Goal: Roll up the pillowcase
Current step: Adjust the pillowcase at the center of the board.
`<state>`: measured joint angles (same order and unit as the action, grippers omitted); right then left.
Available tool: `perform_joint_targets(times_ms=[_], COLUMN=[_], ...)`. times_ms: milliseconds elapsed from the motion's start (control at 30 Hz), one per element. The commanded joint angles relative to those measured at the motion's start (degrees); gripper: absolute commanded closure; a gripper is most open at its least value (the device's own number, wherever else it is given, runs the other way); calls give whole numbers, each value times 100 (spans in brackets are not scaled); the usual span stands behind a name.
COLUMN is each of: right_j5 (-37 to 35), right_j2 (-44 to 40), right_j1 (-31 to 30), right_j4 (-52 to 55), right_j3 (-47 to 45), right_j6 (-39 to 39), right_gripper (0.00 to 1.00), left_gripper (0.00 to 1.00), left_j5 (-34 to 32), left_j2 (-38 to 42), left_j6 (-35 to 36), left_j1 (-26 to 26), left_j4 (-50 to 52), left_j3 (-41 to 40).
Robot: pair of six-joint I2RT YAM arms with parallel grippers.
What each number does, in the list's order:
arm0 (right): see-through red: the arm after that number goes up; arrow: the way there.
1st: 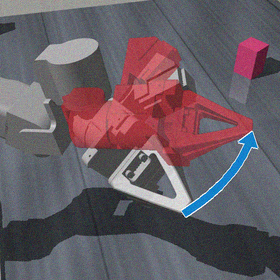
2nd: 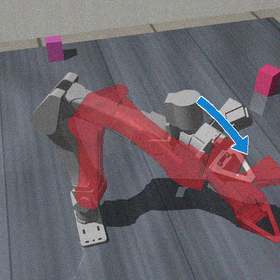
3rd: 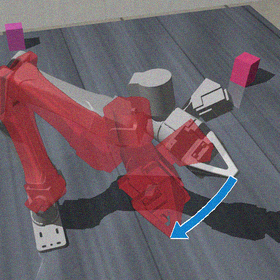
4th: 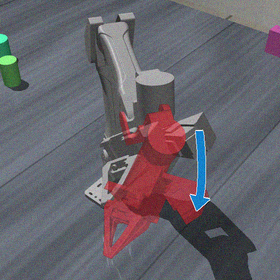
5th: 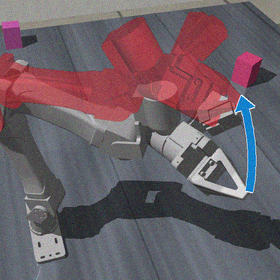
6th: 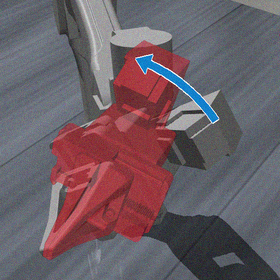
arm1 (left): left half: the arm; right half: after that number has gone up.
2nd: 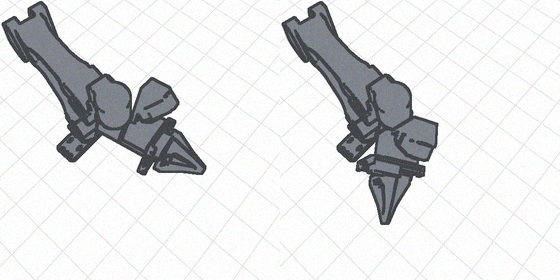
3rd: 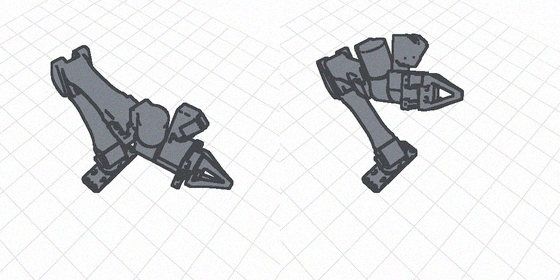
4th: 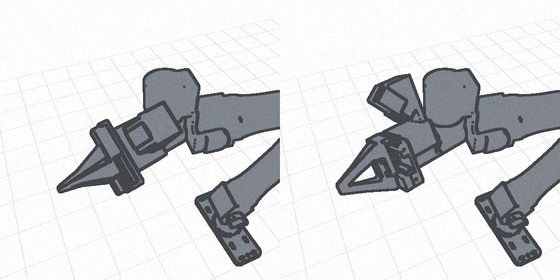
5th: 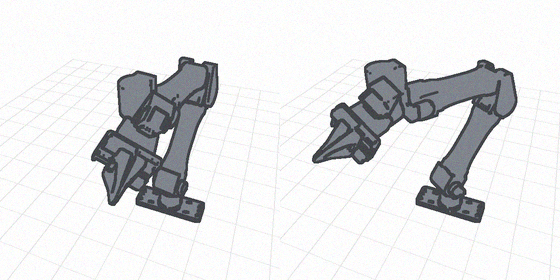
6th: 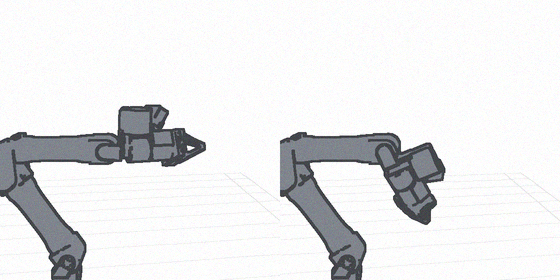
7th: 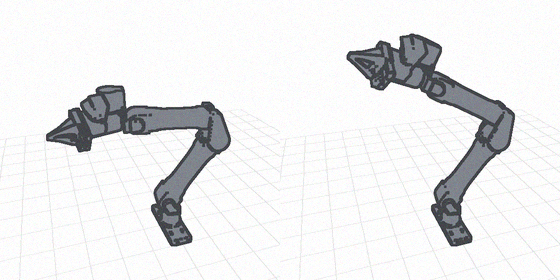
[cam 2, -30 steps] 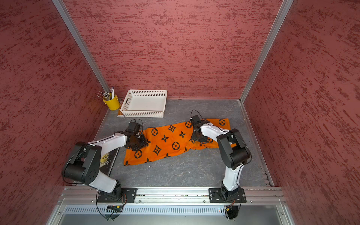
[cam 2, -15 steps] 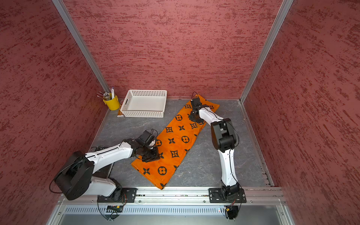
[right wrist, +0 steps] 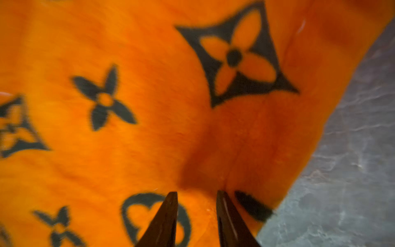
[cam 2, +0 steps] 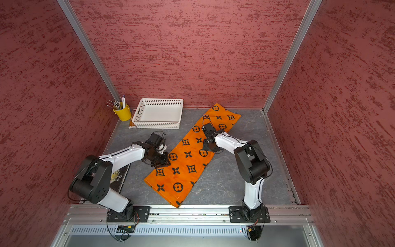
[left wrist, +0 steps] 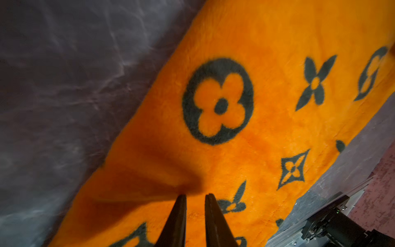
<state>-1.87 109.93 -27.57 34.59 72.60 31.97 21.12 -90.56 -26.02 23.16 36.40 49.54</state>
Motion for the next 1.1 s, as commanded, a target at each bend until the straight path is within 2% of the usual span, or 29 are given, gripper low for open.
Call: perform_joint_targets(times_ms=[0, 233, 433, 500, 533, 567, 600, 633, 700, 900, 1067], right_j5=[-255, -245, -50, 37, 123, 202, 266, 322, 411, 574, 320], right_j2=[312, 1363, 1968, 1973, 1927, 1825, 1648, 1464, 931, -487, -1304], right_j1=[84, 496, 778, 780, 780, 784, 771, 750, 702, 266, -457], right_j4=[-207, 8, 276, 322, 346, 316, 224, 102, -260, -804, -901], right_j3=[343, 1853, 3012, 3230, 3302, 3292, 3185, 3028, 2528, 1146, 352], right_j6=[-103, -823, -1200, -1320, -1351, -1364, -1369, -1370, -1378, -1432, -1633], right_gripper=[65, 65, 65, 65, 63, 61, 57, 52, 43, 33, 26], left_gripper=[82, 82, 82, 77, 72, 66, 53, 44, 35, 26, 23], left_j5=[42, 43, 85, 145, 126, 56, -41, -112, -238, -276, -452], left_j2=[-180, -640, -1116, -1070, -976, -847, -673, -500, -2, 1551, 2331], left_j6=[-99, -715, -712, -626, -539, -480, -433, -422, -502, -814, -979], left_j1=[171, 172, -148, -277, -307, -312, -312, -320, -376, -819, -901], left_j4=[-199, -805, -957, -818, -672, -534, -376, -266, -84, 155, 484], left_j3=[-42, 205, 858, 1033, 1117, 1164, 1168, 1124, 826, -718, -1362])
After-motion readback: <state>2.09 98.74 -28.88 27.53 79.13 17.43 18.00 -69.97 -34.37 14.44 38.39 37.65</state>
